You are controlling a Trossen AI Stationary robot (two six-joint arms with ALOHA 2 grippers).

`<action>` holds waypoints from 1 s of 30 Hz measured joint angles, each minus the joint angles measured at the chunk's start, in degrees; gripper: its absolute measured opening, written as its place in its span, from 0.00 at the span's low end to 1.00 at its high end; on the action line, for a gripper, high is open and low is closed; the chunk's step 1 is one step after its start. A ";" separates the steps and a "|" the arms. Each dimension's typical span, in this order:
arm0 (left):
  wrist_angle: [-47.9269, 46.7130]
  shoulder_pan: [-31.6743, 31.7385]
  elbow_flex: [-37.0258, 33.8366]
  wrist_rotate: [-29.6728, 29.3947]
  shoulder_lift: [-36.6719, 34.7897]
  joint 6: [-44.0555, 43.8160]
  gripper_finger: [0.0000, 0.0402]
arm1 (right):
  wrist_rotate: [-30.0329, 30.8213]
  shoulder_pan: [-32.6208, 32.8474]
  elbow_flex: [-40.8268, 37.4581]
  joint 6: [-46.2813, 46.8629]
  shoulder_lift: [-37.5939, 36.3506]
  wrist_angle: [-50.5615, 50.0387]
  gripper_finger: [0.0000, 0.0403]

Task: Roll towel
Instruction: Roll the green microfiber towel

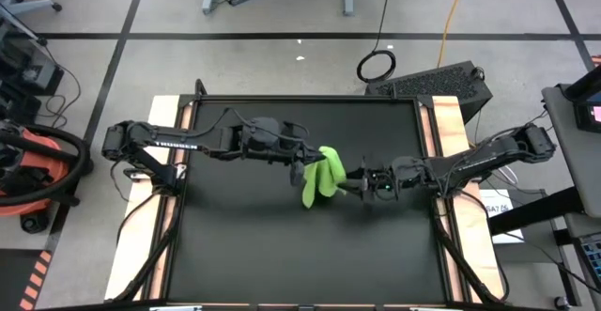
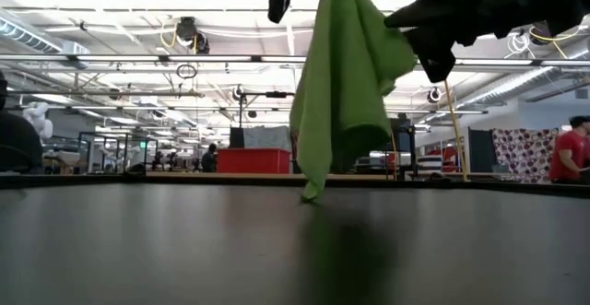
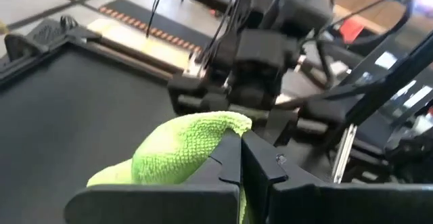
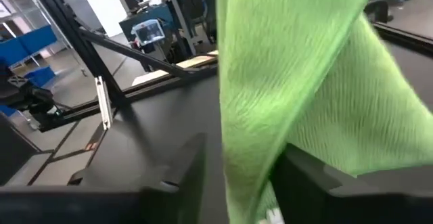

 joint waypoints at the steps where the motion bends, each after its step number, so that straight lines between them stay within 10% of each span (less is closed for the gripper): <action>1: -0.24 0.02 0.00 0.00 0.00 0.55 0.00 | -0.56 0.00 0.50 -0.01 0.00 -1.59 0.27; 6: -1.76 0.01 0.00 -0.44 -0.02 2.29 0.00 | -8.56 0.00 4.41 -0.19 -0.22 -15.72 0.03; 21: -9.24 -2.01 -0.09 3.32 0.02 9.96 0.02 | -16.26 0.07 12.58 0.43 -0.96 -42.11 0.00; 30: -19.11 -6.89 -0.33 16.24 1.74 5.54 0.42 | -25.76 0.11 21.26 -4.74 -4.49 -64.58 0.00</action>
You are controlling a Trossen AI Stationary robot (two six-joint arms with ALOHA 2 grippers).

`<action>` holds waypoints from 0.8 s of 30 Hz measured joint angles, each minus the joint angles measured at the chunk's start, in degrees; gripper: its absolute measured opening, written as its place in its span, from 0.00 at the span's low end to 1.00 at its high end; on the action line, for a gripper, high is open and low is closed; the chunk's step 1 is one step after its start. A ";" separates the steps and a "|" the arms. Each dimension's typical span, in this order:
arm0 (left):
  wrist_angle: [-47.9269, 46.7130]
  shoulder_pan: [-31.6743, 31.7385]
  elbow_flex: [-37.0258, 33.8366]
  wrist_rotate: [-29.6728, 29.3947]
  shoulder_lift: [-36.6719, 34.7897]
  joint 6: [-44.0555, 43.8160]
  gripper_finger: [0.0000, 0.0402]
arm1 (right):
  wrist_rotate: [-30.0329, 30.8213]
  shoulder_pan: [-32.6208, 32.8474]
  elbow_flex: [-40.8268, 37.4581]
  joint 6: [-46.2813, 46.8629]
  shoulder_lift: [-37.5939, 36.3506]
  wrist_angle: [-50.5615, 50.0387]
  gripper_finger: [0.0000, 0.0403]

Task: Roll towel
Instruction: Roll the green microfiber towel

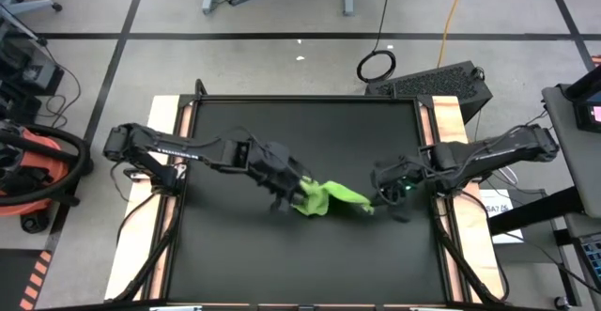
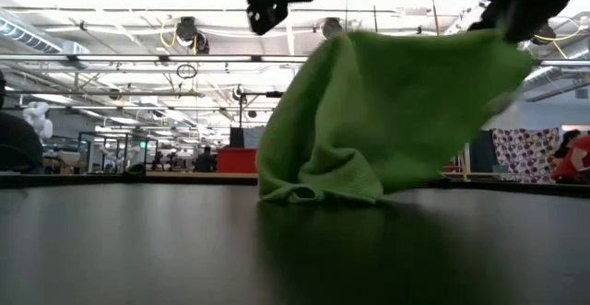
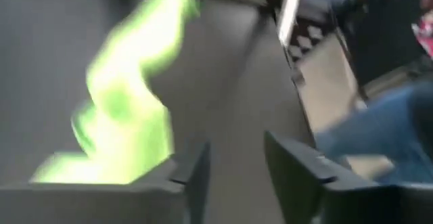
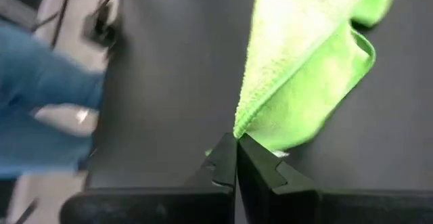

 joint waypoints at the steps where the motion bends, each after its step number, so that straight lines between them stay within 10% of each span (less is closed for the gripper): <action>1: -0.97 -0.59 -0.04 0.62 0.39 -0.25 0.46 | -1.24 0.00 1.05 -0.08 -0.04 -2.72 0.00; 8: -2.57 -1.17 0.02 -4.08 2.26 -0.20 0.66 | -6.81 1.00 4.02 0.39 -0.04 -14.74 0.00; 24: 5.82 4.55 -0.04 -5.50 17.47 1.24 0.62 | -3.60 4.39 4.02 -3.19 6.44 -16.33 0.00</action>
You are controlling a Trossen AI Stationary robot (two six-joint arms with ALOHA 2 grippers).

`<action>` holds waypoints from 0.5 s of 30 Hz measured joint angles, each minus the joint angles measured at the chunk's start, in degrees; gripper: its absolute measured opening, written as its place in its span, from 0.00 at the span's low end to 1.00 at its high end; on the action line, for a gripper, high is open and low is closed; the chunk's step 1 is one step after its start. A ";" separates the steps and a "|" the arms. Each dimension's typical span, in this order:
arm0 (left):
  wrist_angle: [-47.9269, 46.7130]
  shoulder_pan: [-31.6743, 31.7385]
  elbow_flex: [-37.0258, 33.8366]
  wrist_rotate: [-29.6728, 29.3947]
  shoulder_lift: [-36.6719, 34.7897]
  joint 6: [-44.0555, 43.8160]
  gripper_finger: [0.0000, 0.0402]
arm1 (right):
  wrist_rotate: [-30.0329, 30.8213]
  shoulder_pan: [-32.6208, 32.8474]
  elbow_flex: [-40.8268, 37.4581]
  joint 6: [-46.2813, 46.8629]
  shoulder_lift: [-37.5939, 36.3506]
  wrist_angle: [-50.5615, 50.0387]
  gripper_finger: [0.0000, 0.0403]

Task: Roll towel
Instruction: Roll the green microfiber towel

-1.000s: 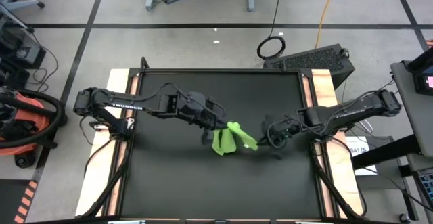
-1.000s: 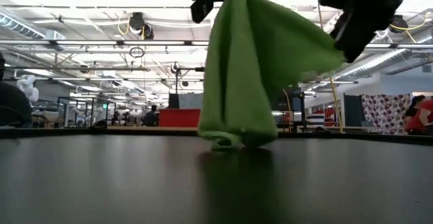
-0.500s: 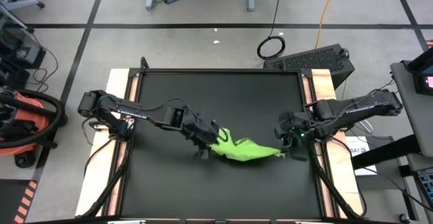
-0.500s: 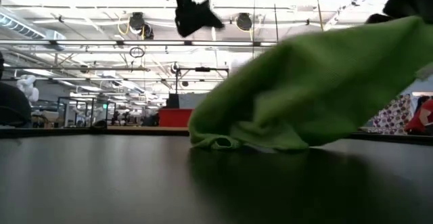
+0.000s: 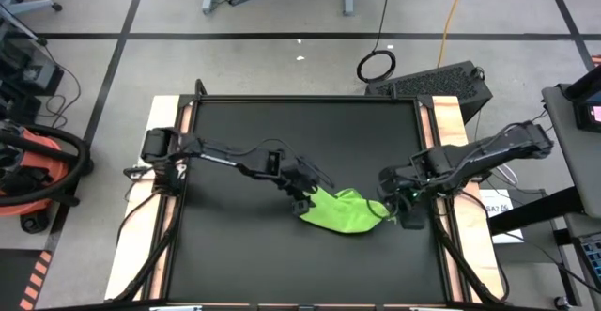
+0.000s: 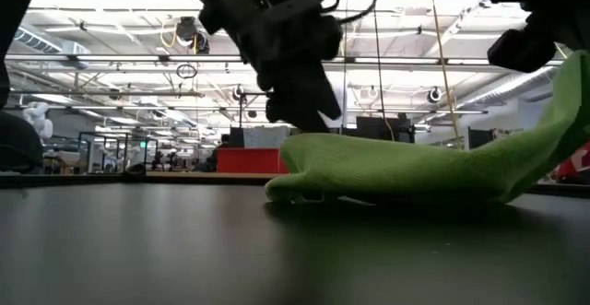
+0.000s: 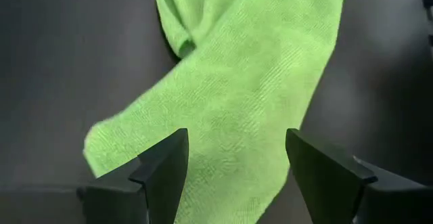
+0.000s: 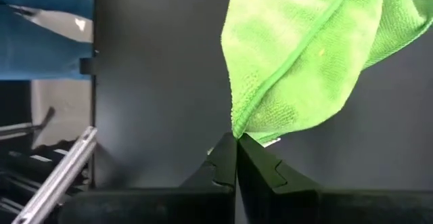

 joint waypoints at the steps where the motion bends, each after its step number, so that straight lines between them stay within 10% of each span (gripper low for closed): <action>1: 0.87 0.28 0.01 -0.32 0.32 -0.03 0.62 | 0.19 0.14 0.00 -0.28 0.39 0.06 0.00; 8: -0.80 3.91 0.04 -6.84 0.33 -0.22 0.62 | 2.81 0.94 0.00 -1.32 2.99 1.55 0.00; 15: -2.02 10.11 -0.30 6.52 3.89 -8.95 0.62 | 4.29 0.88 0.00 -1.48 3.60 4.48 0.00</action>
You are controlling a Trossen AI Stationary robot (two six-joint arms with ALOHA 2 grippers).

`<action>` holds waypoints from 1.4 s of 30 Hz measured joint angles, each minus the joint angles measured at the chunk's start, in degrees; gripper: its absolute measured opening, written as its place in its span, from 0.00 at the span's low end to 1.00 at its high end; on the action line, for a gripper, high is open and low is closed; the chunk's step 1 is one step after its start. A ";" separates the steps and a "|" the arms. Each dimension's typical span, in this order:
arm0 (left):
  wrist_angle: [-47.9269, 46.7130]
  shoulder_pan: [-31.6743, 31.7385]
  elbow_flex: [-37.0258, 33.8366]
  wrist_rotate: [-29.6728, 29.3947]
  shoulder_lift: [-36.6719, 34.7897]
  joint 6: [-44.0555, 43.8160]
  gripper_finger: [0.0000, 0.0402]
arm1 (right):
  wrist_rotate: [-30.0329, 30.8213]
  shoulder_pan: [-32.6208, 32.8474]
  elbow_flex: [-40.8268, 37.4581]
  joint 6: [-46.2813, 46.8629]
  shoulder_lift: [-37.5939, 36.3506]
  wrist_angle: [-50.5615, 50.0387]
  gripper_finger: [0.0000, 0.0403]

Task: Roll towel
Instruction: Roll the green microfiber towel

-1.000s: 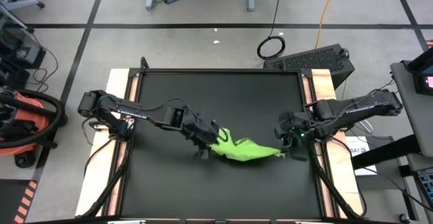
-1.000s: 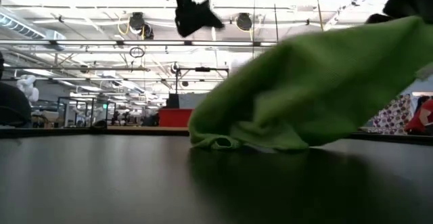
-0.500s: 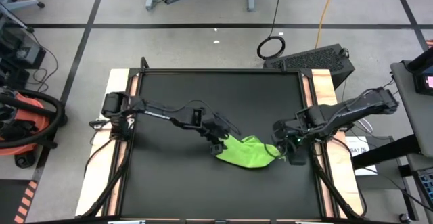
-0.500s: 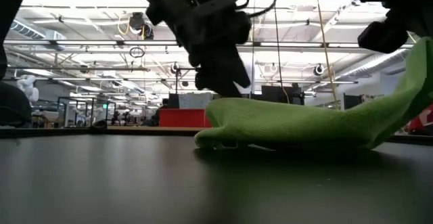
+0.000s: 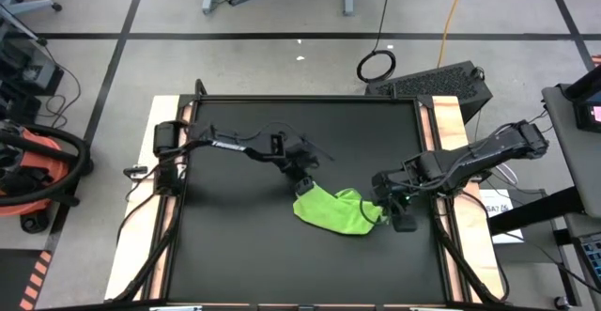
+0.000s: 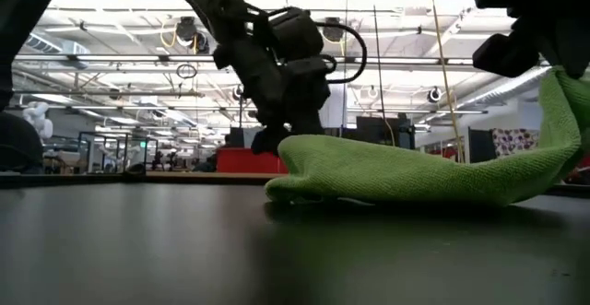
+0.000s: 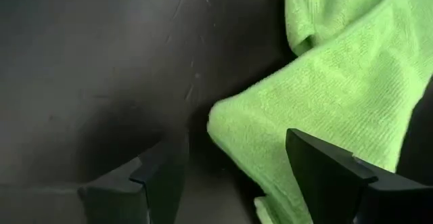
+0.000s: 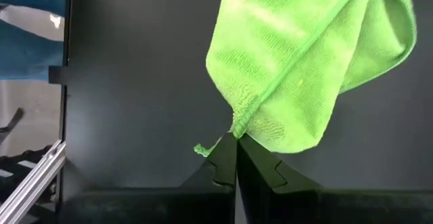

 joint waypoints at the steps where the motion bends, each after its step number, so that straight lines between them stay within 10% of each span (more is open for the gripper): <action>1: 1.25 0.81 0.11 2.62 0.08 -1.39 0.62 | 0.01 0.00 -0.02 0.01 0.02 0.42 0.00; 10: 1.76 3.85 0.17 21.85 2.57 -6.11 0.56 | 1.65 0.00 -0.02 0.17 0.04 1.17 0.00; 27: -13.43 4.26 4.46 6.53 0.96 2.86 0.43 | 1.66 0.00 -0.04 0.02 0.02 4.13 0.00; 42: -9.35 2.15 4.51 19.46 7.28 -1.52 0.43 | 1.66 0.00 -0.06 -0.75 0.00 4.52 0.00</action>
